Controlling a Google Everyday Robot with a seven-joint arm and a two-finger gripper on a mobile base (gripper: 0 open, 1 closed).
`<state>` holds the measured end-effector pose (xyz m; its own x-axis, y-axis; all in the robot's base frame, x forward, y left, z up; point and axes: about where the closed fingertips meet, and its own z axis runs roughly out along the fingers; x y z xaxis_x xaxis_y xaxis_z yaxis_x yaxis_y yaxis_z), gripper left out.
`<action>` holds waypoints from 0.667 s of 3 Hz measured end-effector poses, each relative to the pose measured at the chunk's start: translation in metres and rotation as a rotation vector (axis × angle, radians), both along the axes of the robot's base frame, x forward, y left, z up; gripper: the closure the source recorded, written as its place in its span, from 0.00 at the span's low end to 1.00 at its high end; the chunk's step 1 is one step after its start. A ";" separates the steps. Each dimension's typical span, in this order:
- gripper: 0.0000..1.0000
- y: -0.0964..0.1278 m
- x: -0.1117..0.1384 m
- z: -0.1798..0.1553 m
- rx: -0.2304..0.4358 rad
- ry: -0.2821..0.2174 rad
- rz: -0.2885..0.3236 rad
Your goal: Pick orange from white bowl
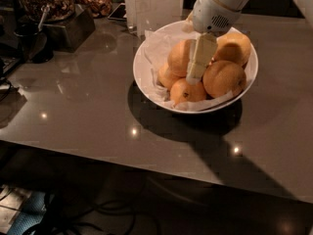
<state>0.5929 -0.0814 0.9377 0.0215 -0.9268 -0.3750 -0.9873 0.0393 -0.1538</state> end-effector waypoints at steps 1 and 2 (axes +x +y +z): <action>0.00 0.001 0.001 -0.002 0.001 0.001 0.000; 0.19 0.001 0.001 -0.002 0.001 0.001 0.000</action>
Offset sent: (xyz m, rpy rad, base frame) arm 0.0012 0.0006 -0.0017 0.0009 0.0009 0.0000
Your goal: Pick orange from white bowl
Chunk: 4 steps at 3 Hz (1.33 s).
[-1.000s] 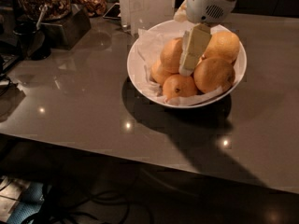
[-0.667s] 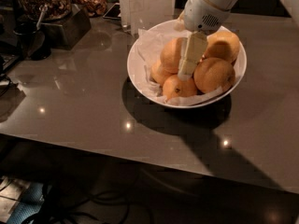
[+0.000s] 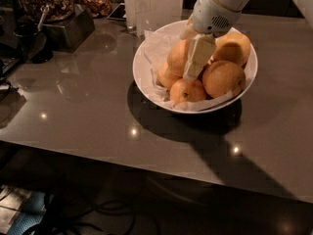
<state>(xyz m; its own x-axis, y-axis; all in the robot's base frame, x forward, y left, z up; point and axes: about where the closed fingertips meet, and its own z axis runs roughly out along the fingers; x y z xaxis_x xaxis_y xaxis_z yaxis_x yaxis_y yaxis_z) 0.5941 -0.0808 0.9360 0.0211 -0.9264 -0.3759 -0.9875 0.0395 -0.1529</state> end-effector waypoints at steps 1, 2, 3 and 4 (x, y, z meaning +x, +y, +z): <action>0.42 0.000 0.000 0.000 0.000 0.000 0.000; 0.65 0.000 0.000 0.000 0.000 0.000 0.000; 0.89 0.000 0.000 0.000 0.000 0.000 0.000; 1.00 0.000 0.000 0.000 0.000 0.000 0.000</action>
Offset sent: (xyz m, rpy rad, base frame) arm 0.0000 0.0000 0.0000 0.0000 0.0000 0.0000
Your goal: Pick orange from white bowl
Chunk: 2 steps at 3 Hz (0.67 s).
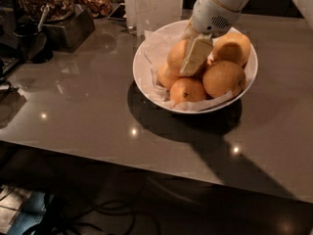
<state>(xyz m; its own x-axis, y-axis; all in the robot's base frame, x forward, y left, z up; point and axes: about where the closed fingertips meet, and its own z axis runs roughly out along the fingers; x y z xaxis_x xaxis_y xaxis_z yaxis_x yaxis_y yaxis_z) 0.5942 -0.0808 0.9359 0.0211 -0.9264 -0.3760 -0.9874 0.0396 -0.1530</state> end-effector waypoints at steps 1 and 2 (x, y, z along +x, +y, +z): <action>1.00 0.001 0.003 -0.004 0.006 -0.001 -0.002; 1.00 0.001 0.005 -0.007 0.010 0.008 -0.005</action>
Offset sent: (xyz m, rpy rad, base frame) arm 0.0058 -0.0054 -0.0271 0.0188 0.0545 -0.0131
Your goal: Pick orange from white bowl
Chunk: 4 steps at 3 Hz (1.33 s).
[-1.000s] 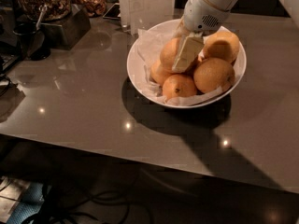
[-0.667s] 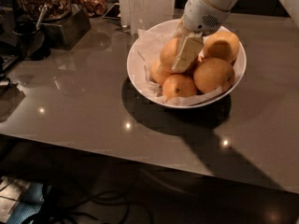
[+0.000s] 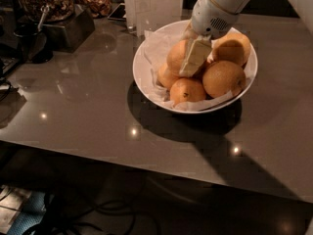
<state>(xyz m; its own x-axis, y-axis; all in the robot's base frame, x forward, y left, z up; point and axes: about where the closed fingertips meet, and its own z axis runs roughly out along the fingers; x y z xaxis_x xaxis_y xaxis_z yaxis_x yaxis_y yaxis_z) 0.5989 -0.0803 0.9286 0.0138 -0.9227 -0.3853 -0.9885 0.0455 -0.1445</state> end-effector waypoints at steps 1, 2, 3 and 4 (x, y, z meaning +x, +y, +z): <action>1.00 -0.001 0.001 -0.001 0.004 0.008 -0.002; 1.00 -0.002 0.000 -0.001 0.014 0.011 -0.003; 1.00 -0.009 -0.005 0.005 0.060 -0.001 -0.005; 1.00 -0.015 -0.025 0.039 0.200 -0.082 0.033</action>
Offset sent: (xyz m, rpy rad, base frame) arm -0.0074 -0.0140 -0.0095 0.0452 0.0309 -0.0132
